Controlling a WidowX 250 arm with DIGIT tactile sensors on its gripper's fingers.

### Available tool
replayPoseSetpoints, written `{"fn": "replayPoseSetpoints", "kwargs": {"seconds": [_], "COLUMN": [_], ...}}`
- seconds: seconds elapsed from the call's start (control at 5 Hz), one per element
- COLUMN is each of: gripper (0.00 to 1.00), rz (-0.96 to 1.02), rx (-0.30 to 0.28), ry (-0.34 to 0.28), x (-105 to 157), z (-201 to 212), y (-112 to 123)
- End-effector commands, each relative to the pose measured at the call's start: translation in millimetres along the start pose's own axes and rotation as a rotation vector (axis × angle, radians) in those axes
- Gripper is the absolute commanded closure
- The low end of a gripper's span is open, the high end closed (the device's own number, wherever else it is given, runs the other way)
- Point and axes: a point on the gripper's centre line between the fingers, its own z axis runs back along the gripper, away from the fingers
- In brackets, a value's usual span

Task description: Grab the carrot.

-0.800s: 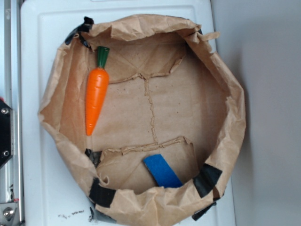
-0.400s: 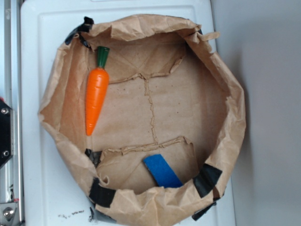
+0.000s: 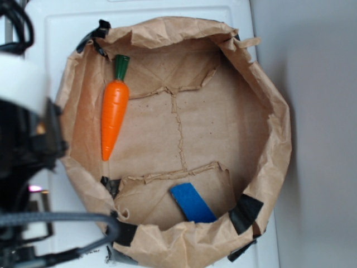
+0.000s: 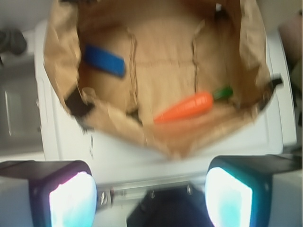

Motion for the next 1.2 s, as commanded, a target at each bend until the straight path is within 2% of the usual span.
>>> {"fn": "replayPoseSetpoints", "kwargs": {"seconds": [0.0,0.2,1.0], "gripper": [0.0,0.0,0.0], "rz": [0.27,0.434,0.434], "rx": [0.034,0.074,0.074], "ry": [-0.098,-0.085,-0.085], "x": [46.1,51.6,51.6], "z": [-11.4,-32.4,-32.4], "y": [22.6,30.3,30.3]}}
